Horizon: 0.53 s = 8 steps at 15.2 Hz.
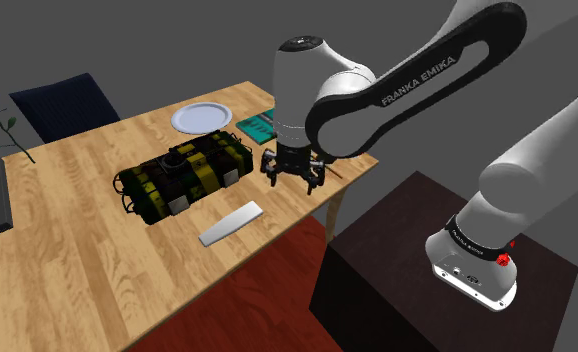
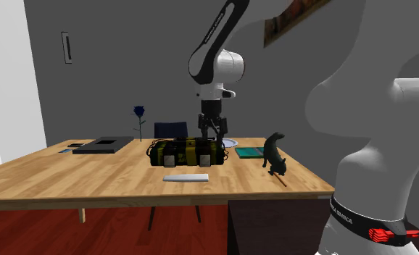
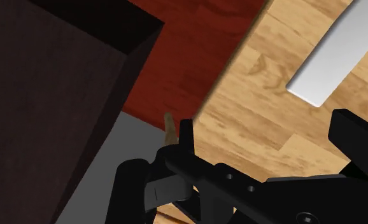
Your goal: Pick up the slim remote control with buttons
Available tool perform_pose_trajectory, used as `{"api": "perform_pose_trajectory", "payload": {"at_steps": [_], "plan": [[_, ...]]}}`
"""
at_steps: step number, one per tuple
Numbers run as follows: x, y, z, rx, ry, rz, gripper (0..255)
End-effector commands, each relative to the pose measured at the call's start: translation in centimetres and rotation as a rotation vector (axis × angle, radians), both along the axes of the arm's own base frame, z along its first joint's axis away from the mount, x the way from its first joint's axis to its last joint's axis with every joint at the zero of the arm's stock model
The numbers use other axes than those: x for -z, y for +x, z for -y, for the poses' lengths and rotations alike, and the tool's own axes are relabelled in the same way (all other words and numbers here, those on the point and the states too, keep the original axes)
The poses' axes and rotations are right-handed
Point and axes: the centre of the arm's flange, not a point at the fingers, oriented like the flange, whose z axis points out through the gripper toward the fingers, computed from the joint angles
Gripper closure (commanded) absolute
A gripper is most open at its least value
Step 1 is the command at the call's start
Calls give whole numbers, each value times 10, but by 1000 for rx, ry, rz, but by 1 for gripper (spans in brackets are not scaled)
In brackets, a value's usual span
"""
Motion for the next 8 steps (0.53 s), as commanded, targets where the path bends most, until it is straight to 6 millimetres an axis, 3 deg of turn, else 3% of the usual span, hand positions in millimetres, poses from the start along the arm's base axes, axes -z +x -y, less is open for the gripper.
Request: {"api": "perform_pose_trajectory", "payload": {"at_steps": [1, 8], "plan": [[20, 12, -13, 64, 4, 1, 0], [81, 59, -66, 263, 4, -6, 0]]}}
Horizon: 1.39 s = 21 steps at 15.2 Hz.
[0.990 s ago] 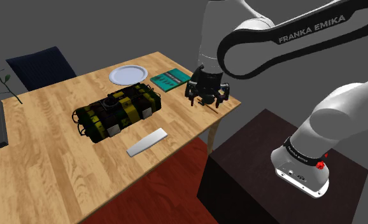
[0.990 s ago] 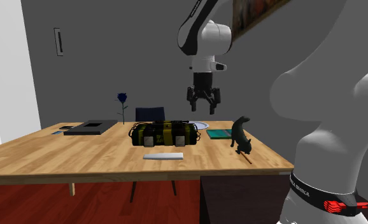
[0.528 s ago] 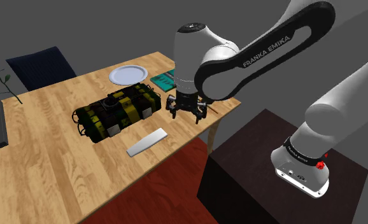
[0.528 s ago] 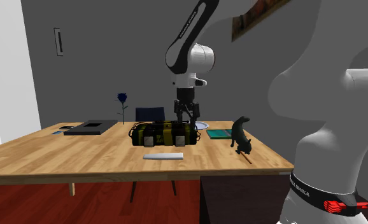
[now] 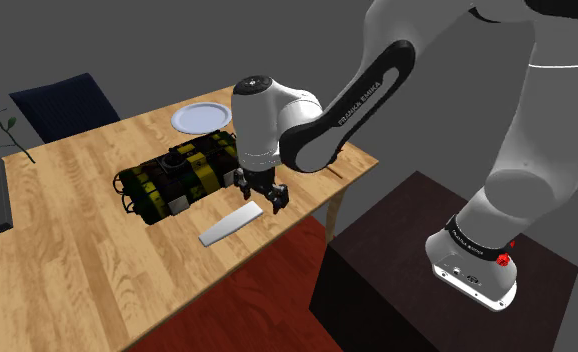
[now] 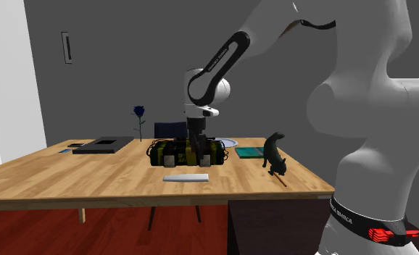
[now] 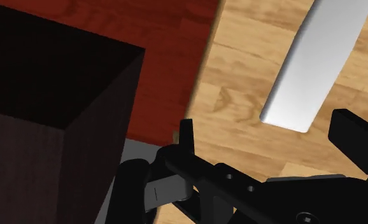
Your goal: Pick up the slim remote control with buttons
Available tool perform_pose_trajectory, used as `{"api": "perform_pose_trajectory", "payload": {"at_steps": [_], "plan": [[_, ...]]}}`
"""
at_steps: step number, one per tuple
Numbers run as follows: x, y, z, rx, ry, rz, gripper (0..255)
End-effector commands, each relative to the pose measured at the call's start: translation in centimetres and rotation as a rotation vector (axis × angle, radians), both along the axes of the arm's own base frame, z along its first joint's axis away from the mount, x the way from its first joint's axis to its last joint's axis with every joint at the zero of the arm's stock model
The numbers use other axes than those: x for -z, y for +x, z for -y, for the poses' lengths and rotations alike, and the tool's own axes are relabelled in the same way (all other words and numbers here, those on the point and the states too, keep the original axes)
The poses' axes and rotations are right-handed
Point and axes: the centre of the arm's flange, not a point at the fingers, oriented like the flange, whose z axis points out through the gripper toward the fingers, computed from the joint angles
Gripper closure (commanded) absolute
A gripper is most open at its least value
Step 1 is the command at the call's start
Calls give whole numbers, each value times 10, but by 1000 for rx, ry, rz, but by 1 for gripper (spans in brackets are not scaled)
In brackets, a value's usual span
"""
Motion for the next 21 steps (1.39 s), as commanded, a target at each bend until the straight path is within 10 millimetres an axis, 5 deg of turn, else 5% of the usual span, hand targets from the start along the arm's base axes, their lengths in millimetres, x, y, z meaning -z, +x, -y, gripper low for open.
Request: {"api": "perform_pose_trajectory", "payload": {"at_steps": [1, 11, 20, 21], "plan": [[19, 14, -14, 61, -4, -1, 0], [103, 94, -66, 334, -4, -10, 0], [143, 94, -66, 334, -4, -10, 0], [143, 94, -65, 334, -4, -10, 255]]}}
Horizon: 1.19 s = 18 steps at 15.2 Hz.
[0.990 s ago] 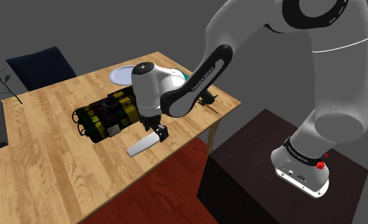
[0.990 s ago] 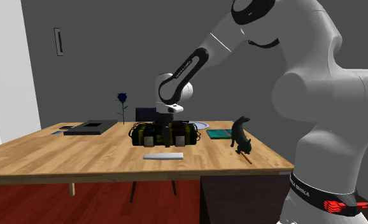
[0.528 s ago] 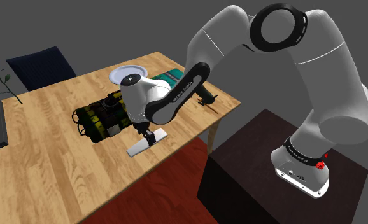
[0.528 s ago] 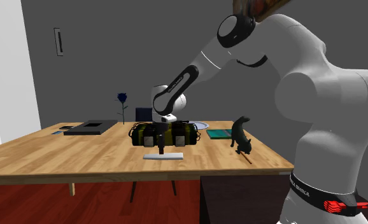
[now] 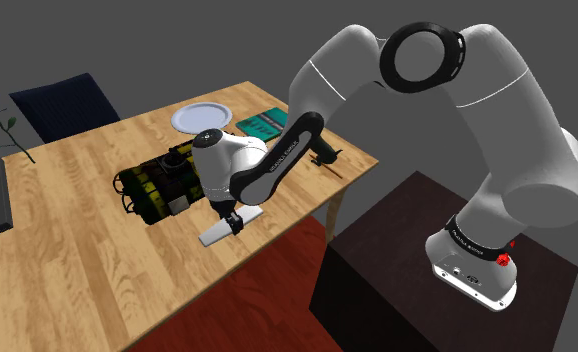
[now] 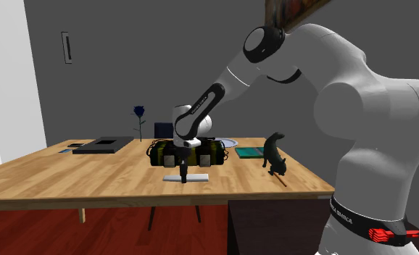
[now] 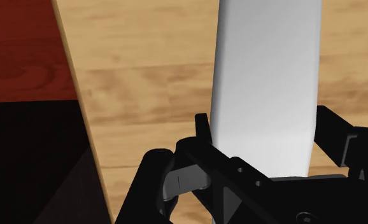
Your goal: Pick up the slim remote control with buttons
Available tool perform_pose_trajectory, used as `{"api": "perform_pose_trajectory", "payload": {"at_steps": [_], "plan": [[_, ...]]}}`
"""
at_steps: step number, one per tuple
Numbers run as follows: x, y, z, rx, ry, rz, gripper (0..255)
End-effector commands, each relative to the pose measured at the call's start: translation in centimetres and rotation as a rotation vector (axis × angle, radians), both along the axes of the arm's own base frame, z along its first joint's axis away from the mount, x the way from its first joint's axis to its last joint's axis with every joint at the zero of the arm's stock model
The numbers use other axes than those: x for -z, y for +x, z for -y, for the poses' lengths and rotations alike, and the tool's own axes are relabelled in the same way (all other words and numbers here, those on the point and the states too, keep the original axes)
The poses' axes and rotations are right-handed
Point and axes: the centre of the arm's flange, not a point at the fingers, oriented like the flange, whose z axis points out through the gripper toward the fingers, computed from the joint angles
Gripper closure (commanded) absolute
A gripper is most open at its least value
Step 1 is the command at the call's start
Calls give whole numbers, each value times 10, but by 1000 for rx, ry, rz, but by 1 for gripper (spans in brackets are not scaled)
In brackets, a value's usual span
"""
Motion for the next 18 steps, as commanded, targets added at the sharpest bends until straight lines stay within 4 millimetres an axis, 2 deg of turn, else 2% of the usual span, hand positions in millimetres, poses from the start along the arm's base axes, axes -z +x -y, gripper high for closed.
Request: {"api": "perform_pose_trajectory", "payload": {"at_steps": [1, 9, 18], "plan": [[1, 0, 0, 0, 0, 0, 255], [1, 0, 0, 0, 0, 0, 255], [-46, 0, 0, 0, 0, 0, 255]]}}
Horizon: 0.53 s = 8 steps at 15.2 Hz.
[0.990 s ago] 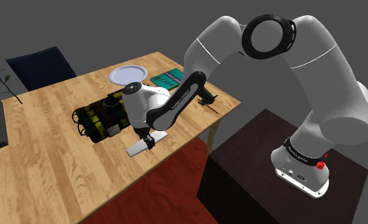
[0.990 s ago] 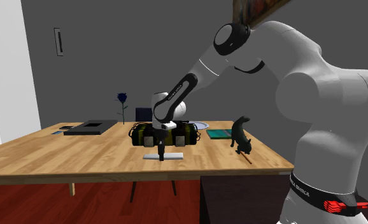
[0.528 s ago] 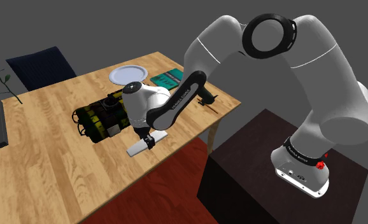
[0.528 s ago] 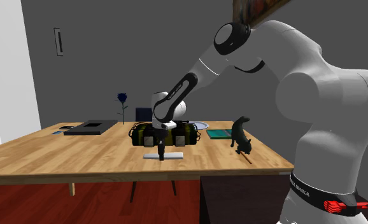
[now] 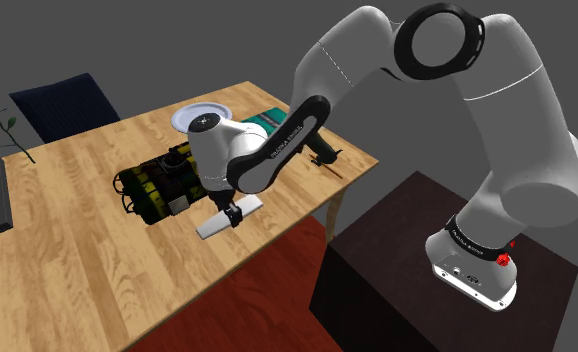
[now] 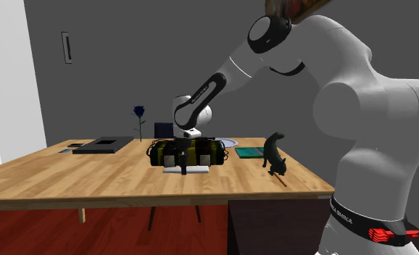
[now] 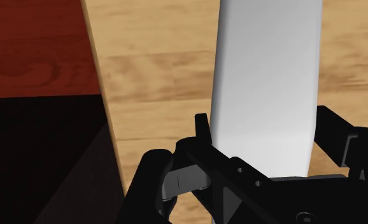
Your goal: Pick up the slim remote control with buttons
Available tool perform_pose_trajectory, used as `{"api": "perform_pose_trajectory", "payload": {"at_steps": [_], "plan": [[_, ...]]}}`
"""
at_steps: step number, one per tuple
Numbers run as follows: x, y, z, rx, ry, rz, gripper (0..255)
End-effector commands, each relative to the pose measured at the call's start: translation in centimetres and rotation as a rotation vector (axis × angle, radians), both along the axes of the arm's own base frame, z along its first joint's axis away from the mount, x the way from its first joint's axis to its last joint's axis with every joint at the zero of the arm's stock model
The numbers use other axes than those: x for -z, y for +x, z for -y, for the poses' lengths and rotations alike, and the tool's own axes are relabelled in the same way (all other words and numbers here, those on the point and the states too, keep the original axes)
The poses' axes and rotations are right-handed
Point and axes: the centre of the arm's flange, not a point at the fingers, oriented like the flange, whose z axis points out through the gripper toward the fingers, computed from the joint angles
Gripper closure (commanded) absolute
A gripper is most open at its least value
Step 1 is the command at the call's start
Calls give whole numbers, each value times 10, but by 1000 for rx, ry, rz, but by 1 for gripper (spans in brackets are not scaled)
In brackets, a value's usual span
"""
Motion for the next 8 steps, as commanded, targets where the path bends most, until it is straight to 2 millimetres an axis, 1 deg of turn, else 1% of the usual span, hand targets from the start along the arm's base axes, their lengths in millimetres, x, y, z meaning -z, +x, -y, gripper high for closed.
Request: {"api": "perform_pose_trajectory", "payload": {"at_steps": [1, 6, 8], "plan": [[-11, 0, -1, 0, 0, 0, 255], [-37, 0, -1, 0, 0, 0, 255], [-38, 0, -1, 0, 0, 0, 255]]}}
